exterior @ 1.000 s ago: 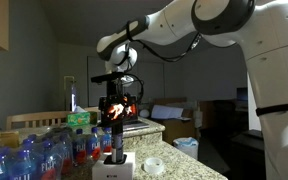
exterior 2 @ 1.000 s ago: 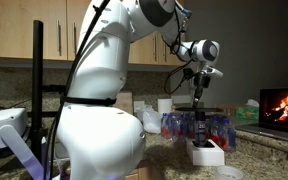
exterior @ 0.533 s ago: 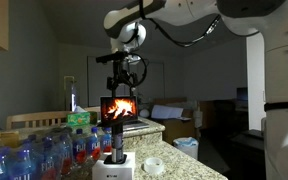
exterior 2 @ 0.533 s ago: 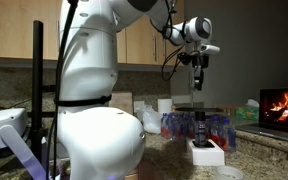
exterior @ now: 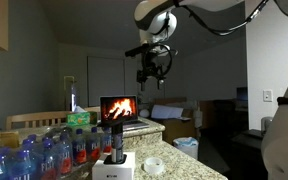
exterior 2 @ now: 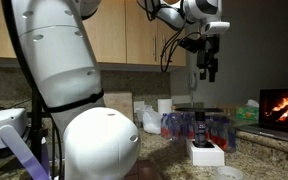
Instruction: Pick up the bottle and remote, then put them on the box
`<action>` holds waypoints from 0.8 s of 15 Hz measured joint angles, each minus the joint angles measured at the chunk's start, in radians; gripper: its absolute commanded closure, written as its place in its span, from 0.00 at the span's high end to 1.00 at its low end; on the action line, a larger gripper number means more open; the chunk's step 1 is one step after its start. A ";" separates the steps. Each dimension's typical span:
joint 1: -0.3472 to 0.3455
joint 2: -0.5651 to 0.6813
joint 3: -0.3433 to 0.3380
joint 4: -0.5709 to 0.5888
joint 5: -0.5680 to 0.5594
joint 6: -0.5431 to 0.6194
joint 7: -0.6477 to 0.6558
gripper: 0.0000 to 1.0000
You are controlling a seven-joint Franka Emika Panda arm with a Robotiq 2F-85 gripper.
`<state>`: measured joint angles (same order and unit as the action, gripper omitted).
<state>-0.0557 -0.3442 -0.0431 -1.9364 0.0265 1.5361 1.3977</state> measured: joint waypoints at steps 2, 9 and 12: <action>-0.035 -0.049 -0.016 -0.082 -0.002 0.013 -0.028 1.00; -0.079 -0.098 -0.022 -0.191 -0.047 0.059 -0.107 1.00; -0.079 -0.098 -0.021 -0.190 -0.047 0.059 -0.107 1.00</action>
<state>-0.1345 -0.4420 -0.0636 -2.1261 -0.0203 1.5953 1.2905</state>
